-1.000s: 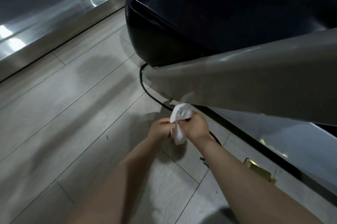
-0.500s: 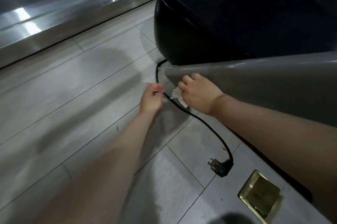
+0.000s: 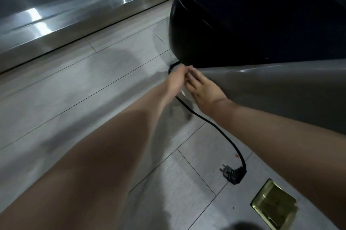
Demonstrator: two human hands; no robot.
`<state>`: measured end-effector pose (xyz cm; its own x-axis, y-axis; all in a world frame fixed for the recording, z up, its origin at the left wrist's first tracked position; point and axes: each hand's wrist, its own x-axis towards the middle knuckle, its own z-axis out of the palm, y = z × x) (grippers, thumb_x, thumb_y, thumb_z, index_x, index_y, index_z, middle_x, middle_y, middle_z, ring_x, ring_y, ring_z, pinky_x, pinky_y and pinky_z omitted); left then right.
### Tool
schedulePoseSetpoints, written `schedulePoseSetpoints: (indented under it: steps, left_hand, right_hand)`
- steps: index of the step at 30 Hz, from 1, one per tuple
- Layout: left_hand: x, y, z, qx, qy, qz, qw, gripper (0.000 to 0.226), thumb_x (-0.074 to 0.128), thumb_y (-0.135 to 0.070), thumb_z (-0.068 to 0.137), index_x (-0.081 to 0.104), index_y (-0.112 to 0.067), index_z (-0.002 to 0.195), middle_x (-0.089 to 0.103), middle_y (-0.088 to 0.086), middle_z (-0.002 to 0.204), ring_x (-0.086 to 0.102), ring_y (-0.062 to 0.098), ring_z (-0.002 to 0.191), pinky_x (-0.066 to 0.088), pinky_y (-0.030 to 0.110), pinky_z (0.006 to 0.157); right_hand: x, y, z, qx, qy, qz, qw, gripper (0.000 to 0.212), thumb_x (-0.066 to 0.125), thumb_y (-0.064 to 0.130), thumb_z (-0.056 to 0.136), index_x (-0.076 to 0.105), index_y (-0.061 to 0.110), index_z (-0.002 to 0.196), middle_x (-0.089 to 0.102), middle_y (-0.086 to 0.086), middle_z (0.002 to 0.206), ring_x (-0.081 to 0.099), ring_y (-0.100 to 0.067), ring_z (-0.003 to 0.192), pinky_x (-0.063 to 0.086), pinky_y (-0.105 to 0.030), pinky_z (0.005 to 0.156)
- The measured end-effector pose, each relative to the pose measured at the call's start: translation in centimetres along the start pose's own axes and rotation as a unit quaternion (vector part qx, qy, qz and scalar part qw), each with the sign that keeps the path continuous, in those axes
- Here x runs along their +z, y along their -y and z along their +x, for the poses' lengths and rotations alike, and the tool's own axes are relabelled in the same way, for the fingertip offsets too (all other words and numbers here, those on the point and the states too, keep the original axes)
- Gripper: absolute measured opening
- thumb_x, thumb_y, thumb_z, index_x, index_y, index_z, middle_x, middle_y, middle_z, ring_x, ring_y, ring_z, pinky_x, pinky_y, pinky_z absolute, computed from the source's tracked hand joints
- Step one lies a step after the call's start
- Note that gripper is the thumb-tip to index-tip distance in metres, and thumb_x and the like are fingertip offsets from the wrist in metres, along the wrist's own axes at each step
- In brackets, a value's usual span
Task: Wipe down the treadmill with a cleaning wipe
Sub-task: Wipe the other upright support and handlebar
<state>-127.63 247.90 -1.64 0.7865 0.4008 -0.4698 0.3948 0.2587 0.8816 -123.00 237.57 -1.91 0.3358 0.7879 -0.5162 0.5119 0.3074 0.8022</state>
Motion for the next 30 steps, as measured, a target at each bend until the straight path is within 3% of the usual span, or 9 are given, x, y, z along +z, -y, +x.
schedulePoseSetpoints:
  steps: [2, 4, 6, 10, 14, 18, 23, 26, 30]
  left_hand:
    - [-0.2, -0.1, 0.3, 0.002, 0.032, 0.0, 1.0, 0.05, 0.013, -0.018, 0.105, 0.051, -0.008, 0.136, 0.05, 0.001, 0.138, 0.048, 0.004, 0.118, 0.037, 0.009, 0.064]
    - [-0.7, -0.2, 0.8, -0.009, 0.049, 0.024, 0.998, 0.055, 0.009, -0.02, 0.104, 0.039, -0.007, 0.149, 0.039, 0.002, 0.154, 0.033, 0.012, 0.143, 0.025, 0.01, 0.096]
    - [-0.9, -0.1, 0.9, -0.023, 0.047, 0.081, 0.995, 0.055, 0.012, -0.026, 0.105, 0.037, -0.015, 0.152, 0.033, 0.001, 0.159, 0.022, 0.016, 0.149, 0.013, 0.025, 0.116]
    - [-0.1, 0.2, 0.5, -0.011, 0.018, 0.084, 0.996, 0.047, 0.027, -0.031, 0.105, 0.046, -0.015, 0.144, 0.047, -0.002, 0.141, 0.043, 0.012, 0.128, 0.023, 0.018, 0.094]
    - [0.1, 0.1, 0.3, -0.001, 0.003, 0.066, 0.998, 0.032, 0.033, -0.022, 0.105, 0.062, -0.016, 0.093, 0.06, -0.008, 0.088, 0.052, -0.008, 0.068, 0.037, 0.007, 0.072]
    - [0.7, -0.8, -1.7, -0.004, 0.013, 0.071, 0.997, 0.04, 0.034, -0.027, 0.105, 0.055, -0.014, 0.137, 0.056, 0.002, 0.132, 0.053, 0.009, 0.116, 0.034, 0.013, 0.08]
    - [2.3, -0.6, -3.7, 0.143, 0.006, 0.164, 0.976, 0.043, 0.031, -0.021, 0.107, 0.042, -0.02, 0.149, 0.037, -0.004, 0.156, 0.031, 0.008, 0.143, 0.02, 0.021, 0.115]
    - [3.6, -0.8, -4.9, 0.213, -0.026, 0.179, 0.96, 0.048, 0.028, -0.009, 0.104, 0.036, -0.017, 0.151, 0.029, -0.002, 0.16, 0.023, 0.008, 0.147, 0.016, 0.023, 0.12]
    - [5.1, -2.8, -6.6, 0.224, 0.023, 0.14, 0.964, 0.047, 0.027, -0.01, 0.106, 0.04, -0.019, 0.15, 0.035, -0.006, 0.157, 0.028, 0.0, 0.141, 0.02, 0.005, 0.108]
  right_hand:
    - [0.5, 1.1, 0.2, -0.027, 0.003, 0.006, 1.0, 0.065, 0.027, 0.038, 0.102, 0.008, 0.007, 0.155, 0.002, -0.019, 0.162, -0.002, -0.045, 0.147, -0.011, -0.061, 0.115]
    - [1.9, 2.5, -1.9, -0.067, 0.004, 0.01, 0.998, 0.063, 0.025, 0.033, 0.104, 0.004, 0.0, 0.153, 0.001, -0.021, 0.161, 0.002, -0.042, 0.148, -0.005, -0.054, 0.119]
    - [3.4, 3.4, -4.6, -0.092, -0.007, -0.01, 0.996, 0.061, 0.021, 0.032, 0.105, 0.005, -0.005, 0.152, -0.001, -0.024, 0.161, 0.002, -0.041, 0.148, -0.004, -0.051, 0.12]
    - [3.1, 0.8, -7.0, -0.072, 0.005, -0.047, 0.996, 0.064, 0.02, 0.037, 0.104, 0.006, -0.002, 0.153, -0.003, -0.024, 0.161, 0.0, -0.038, 0.149, -0.009, -0.051, 0.117]
    - [1.3, -2.6, -7.1, -0.016, -0.029, -0.003, 0.999, 0.067, 0.014, 0.037, 0.103, -0.007, -0.007, 0.149, -0.011, -0.029, 0.158, -0.008, -0.041, 0.148, -0.01, -0.05, 0.118]
    - [3.3, 1.4, -12.3, -0.054, 0.016, 0.006, 0.998, 0.069, 0.019, 0.039, 0.103, -0.005, -0.004, 0.152, -0.019, -0.027, 0.156, -0.014, -0.039, 0.147, -0.009, -0.049, 0.118]
    - [3.0, -2.6, -15.6, 0.001, 0.009, 0.055, 0.998, 0.068, 0.011, 0.035, 0.103, -0.02, -0.011, 0.143, -0.027, -0.032, 0.151, -0.018, -0.042, 0.145, -0.014, -0.051, 0.116]
    - [2.7, -3.8, -17.8, 0.021, -0.01, 0.054, 0.998, 0.071, 0.01, 0.034, 0.101, -0.026, -0.016, 0.136, -0.027, -0.035, 0.15, -0.018, -0.044, 0.144, -0.013, -0.052, 0.116]
    - [4.2, -1.7, -23.3, -0.052, 0.035, 0.053, 0.997, 0.071, 0.02, 0.031, 0.103, -0.019, -0.011, 0.145, -0.036, -0.033, 0.143, -0.021, -0.042, 0.143, -0.014, -0.05, 0.113]
